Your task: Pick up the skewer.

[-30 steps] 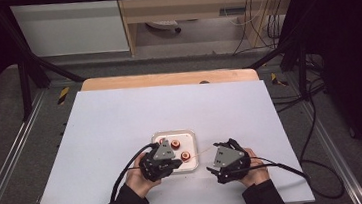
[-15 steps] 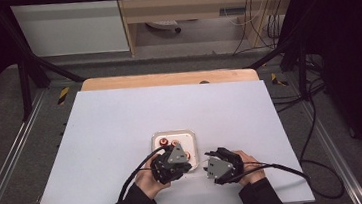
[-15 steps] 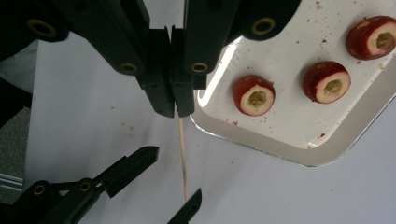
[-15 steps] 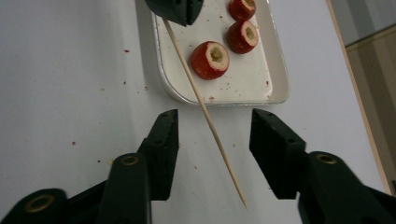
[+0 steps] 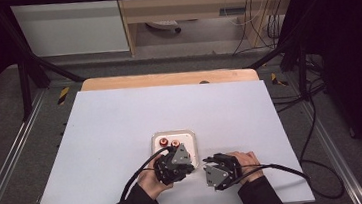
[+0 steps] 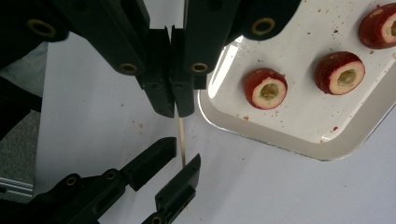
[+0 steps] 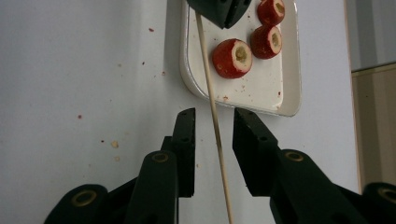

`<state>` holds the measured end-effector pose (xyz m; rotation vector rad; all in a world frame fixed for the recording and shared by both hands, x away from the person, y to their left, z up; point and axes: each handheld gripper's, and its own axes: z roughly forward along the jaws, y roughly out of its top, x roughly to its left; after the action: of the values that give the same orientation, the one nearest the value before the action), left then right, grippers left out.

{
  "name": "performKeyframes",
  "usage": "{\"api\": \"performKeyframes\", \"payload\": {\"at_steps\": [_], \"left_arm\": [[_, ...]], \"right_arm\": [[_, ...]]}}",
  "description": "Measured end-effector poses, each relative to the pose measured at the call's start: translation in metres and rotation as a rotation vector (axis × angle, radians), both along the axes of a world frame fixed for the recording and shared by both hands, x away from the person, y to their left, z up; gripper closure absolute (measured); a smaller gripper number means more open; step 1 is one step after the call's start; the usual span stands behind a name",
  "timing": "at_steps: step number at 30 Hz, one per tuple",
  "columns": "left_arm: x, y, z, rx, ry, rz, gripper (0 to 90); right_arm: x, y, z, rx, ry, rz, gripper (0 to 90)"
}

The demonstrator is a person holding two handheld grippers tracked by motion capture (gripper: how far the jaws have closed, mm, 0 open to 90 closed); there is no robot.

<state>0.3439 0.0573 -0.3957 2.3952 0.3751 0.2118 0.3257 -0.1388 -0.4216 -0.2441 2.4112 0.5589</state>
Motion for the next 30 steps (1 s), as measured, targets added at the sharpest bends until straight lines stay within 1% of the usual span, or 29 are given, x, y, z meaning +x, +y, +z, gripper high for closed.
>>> {"api": "performKeyframes", "payload": {"at_steps": [1,3,4,5,7,10,13,15,16,17,18,20,21,22,24,25,26,29,30], "left_arm": [[-0.001,-0.001,0.000,0.000,0.001,-0.007,88.9],[-0.001,-0.001,0.000,0.000,0.000,-0.009,88.9],[-0.001,-0.001,0.000,0.002,0.001,-0.012,88.9],[-0.002,-0.001,0.000,0.003,0.001,-0.013,88.9],[-0.001,-0.001,0.000,0.004,0.001,-0.014,88.9],[-0.001,0.000,0.000,0.001,0.006,-0.016,88.9],[0.000,0.000,0.000,0.002,0.013,-0.018,88.9],[0.001,0.000,-0.001,0.002,0.016,-0.015,88.6],[0.003,0.000,-0.001,0.012,0.026,-0.005,88.0],[0.003,0.000,-0.001,0.012,0.026,-0.005,87.5],[0.005,0.000,0.000,0.028,0.045,0.003,87.2],[0.006,-0.001,0.001,0.044,0.057,0.014,83.6],[0.007,-0.002,0.001,0.067,0.078,0.018,82.8],[0.009,-0.003,0.001,0.084,0.087,0.021,81.2],[0.010,-0.006,0.001,0.125,0.096,0.034,81.2],[0.010,-0.006,0.001,0.125,0.096,0.034,81.4],[0.011,-0.007,0.001,0.143,0.094,0.034,82.7],[0.013,-0.012,-0.001,0.170,0.115,0.034,84.1],[0.015,-0.015,-0.002,0.197,0.121,0.038,85.1]], "right_arm": [[0.000,0.001,-0.001,-0.022,-0.008,0.013,75.3],[0.000,0.002,-0.001,-0.038,-0.005,0.028,78.1],[0.001,0.002,-0.001,-0.048,-0.012,0.033,79.6],[0.001,0.002,-0.001,-0.048,-0.012,0.033,79.6],[0.001,0.002,-0.002,-0.058,-0.006,0.036,83.9],[0.001,0.002,-0.002,-0.071,-0.017,0.049,87.7],[0.001,0.001,-0.002,-0.084,-0.019,0.058,88.4],[0.001,0.001,-0.001,-0.087,-0.029,0.067,88.7],[0.000,0.001,-0.001,-0.090,-0.031,0.071,88.8],[0.000,0.001,-0.001,-0.094,-0.039,0.072,88.8],[0.000,0.002,-0.001,-0.101,-0.043,0.074,88.9],[-0.001,0.003,0.000,-0.123,-0.064,0.070,88.9],[-0.001,0.004,0.000,-0.142,-0.074,0.068,88.9],[-0.002,0.005,0.000,-0.152,-0.081,0.068,88.9],[-0.002,0.008,0.000,-0.181,-0.097,0.068,89.0],[-0.002,0.010,0.000,-0.191,-0.102,0.071,89.0],[-0.002,0.011,0.001,-0.201,-0.108,0.074,89.0],[-0.002,0.013,0.001,-0.222,-0.121,0.076,89.0],[-0.002,0.016,0.001,-0.228,-0.126,0.087,89.0]]}}
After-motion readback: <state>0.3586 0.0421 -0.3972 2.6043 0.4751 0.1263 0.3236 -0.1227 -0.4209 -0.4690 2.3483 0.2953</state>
